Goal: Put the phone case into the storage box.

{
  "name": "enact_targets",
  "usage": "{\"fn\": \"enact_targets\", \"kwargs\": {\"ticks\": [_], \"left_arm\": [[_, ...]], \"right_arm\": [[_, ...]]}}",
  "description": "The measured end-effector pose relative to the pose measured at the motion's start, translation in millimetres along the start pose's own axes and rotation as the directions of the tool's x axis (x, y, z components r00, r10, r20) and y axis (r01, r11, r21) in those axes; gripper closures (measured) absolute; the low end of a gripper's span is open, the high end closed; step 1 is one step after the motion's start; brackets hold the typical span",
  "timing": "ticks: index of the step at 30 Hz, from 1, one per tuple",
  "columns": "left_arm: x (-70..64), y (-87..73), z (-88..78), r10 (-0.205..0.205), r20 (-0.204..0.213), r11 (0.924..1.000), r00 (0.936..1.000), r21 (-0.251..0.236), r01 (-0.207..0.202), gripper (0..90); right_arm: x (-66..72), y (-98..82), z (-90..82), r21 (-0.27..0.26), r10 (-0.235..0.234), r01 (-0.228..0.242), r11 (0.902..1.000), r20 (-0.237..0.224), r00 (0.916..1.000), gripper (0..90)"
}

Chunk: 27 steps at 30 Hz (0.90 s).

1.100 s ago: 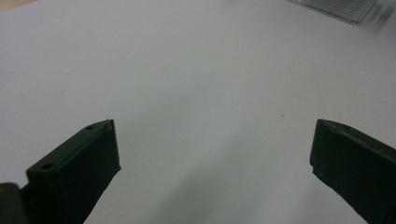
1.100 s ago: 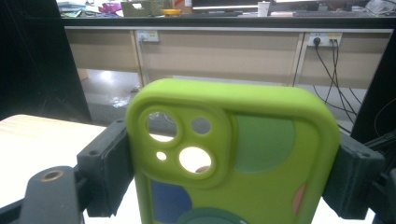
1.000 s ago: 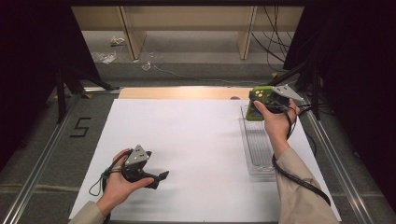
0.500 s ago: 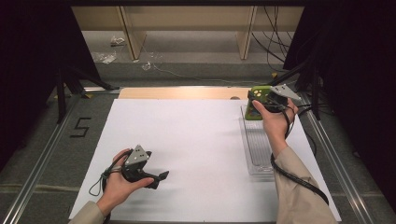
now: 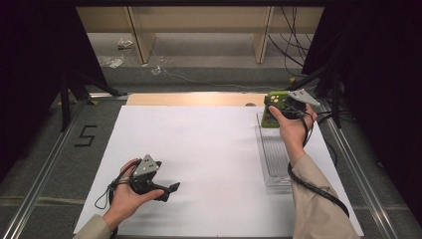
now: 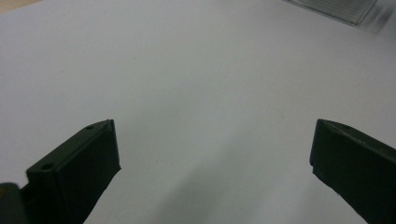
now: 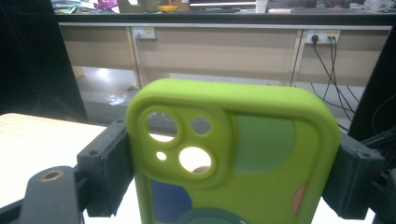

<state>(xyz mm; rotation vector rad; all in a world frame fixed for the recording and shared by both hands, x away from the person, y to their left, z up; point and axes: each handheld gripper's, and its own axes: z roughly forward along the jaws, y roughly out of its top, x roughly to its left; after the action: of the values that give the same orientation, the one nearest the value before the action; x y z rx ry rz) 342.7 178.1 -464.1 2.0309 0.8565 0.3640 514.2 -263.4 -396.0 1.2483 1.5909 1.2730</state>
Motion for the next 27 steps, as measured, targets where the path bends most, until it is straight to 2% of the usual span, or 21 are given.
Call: {"fn": "enact_targets", "kwargs": {"ticks": [27], "left_arm": [[0.3,-0.1,-0.2,0.000,-0.003,1.0000,1.0000,0.000,0.000,0.7]], "right_arm": [[-5.2,-5.0,11.3,0.014,-0.004,0.003,0.9999,0.017,0.9998,17.9]]}}
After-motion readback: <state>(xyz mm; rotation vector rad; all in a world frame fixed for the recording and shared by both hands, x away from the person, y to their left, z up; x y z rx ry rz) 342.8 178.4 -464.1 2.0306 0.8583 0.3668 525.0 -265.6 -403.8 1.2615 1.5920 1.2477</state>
